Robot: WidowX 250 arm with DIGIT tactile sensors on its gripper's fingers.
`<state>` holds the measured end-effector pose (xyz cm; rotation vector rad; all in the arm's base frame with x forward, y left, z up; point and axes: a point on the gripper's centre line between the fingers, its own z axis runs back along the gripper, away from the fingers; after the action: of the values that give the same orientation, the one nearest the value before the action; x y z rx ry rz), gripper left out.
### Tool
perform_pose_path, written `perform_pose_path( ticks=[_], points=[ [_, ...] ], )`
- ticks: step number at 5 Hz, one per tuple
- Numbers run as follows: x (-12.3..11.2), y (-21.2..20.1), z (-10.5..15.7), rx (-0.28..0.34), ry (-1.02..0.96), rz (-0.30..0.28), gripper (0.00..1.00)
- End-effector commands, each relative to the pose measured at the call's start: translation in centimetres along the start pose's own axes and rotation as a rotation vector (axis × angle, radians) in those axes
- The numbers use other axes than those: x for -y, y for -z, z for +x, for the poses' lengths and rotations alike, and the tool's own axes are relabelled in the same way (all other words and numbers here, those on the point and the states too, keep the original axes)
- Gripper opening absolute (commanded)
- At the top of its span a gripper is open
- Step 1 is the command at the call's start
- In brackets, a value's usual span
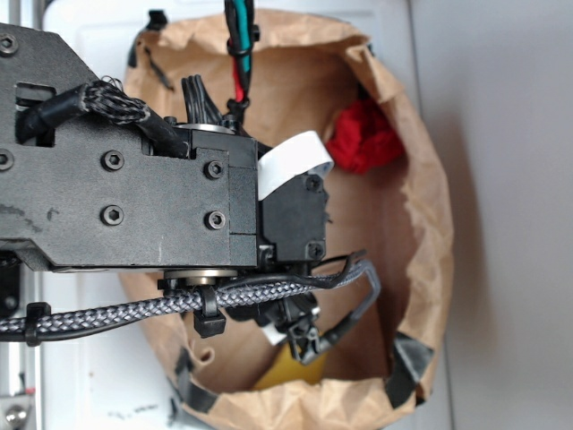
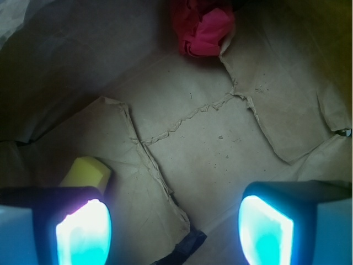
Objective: Grab the green sponge.
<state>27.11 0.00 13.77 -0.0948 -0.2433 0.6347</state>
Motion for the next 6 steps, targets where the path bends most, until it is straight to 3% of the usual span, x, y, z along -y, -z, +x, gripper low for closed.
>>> perform_pose_path(
  ticks=[1,2,4,6],
  points=[
    [0.8,2.1,1.0,0.043,-0.151,0.07,1.0],
    [1.2,3.1,0.3,0.05,-0.173,0.068,1.0],
    [3.2,3.8,-1.8,0.029,-0.225,-0.034,1.0],
    [6.2,5.2,-2.4,0.028,-0.336,-0.012,1.0]
  ],
)
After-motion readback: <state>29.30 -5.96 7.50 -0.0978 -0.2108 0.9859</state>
